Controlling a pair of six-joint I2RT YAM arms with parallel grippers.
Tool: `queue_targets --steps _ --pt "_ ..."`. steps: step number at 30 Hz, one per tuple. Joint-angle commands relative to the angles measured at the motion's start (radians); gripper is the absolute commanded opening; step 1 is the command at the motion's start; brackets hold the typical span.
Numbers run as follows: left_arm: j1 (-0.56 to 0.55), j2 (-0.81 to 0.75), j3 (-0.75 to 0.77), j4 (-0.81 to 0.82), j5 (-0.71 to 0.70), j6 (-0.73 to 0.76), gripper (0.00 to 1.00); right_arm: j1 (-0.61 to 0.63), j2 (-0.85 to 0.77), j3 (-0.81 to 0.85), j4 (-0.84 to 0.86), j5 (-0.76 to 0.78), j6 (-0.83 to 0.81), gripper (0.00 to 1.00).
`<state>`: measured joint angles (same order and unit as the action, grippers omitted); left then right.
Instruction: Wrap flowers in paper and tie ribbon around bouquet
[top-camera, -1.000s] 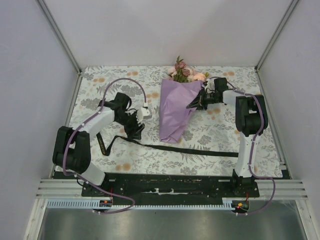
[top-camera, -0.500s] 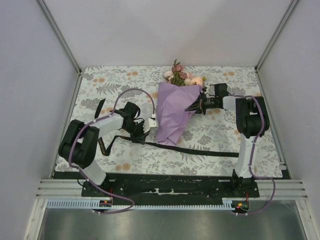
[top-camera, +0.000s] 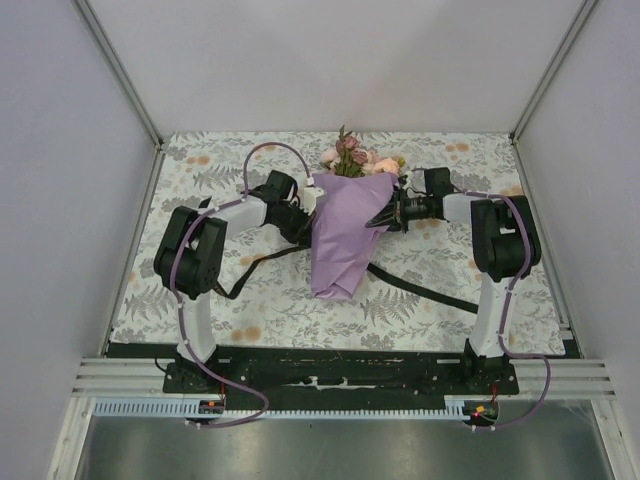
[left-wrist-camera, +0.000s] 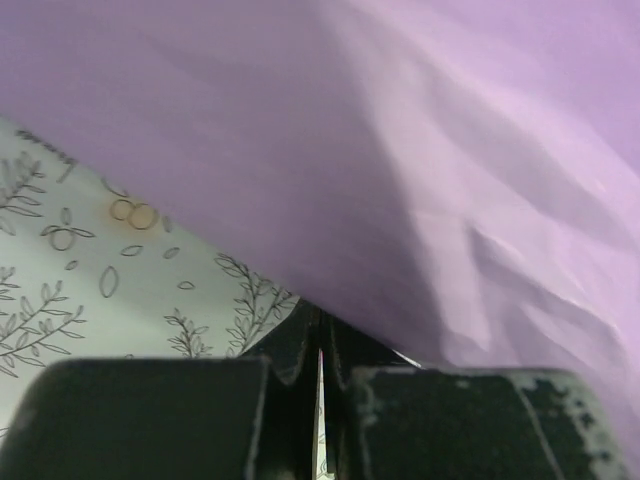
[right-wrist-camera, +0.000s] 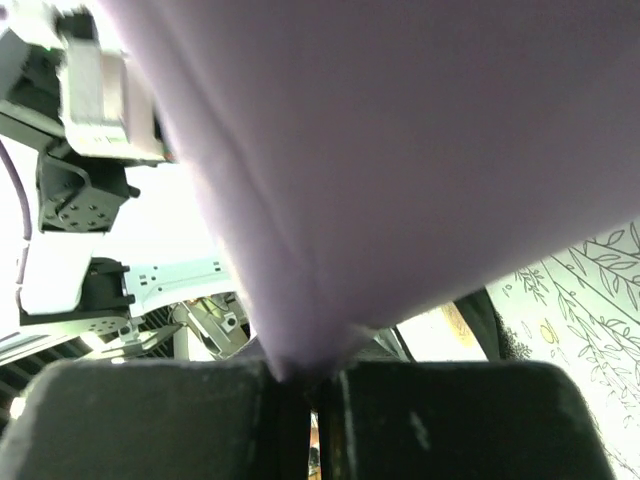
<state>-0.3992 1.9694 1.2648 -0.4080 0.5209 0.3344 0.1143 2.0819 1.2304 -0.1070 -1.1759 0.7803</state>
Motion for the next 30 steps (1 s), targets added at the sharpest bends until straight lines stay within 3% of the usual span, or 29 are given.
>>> queue_targets --steps 1,7,10,14,18,24,30 --pt "0.039 0.071 0.044 0.032 -0.078 -0.210 0.02 0.015 -0.048 0.009 -0.092 -0.031 -0.113 0.00" --pt "0.100 0.056 0.044 0.058 -0.038 -0.294 0.08 0.036 -0.033 -0.003 -0.164 0.036 -0.249 0.00" --pt "0.129 0.023 0.022 0.078 0.059 -0.324 0.33 0.044 -0.002 0.004 -0.177 0.059 -0.305 0.00" --pt "0.161 -0.042 0.022 0.031 0.085 -0.314 0.52 0.051 0.007 0.023 -0.177 0.059 -0.343 0.00" --pt "0.284 -0.191 -0.059 0.142 0.140 -0.373 0.75 0.070 -0.013 0.038 -0.160 0.052 -0.348 0.00" --pt "0.290 -0.276 -0.051 0.143 0.126 -0.336 0.76 0.105 0.009 0.043 0.097 0.030 -0.155 0.00" --pt "0.287 -0.284 -0.058 0.112 0.102 -0.278 0.74 0.113 0.046 0.037 0.476 -0.007 0.148 0.00"
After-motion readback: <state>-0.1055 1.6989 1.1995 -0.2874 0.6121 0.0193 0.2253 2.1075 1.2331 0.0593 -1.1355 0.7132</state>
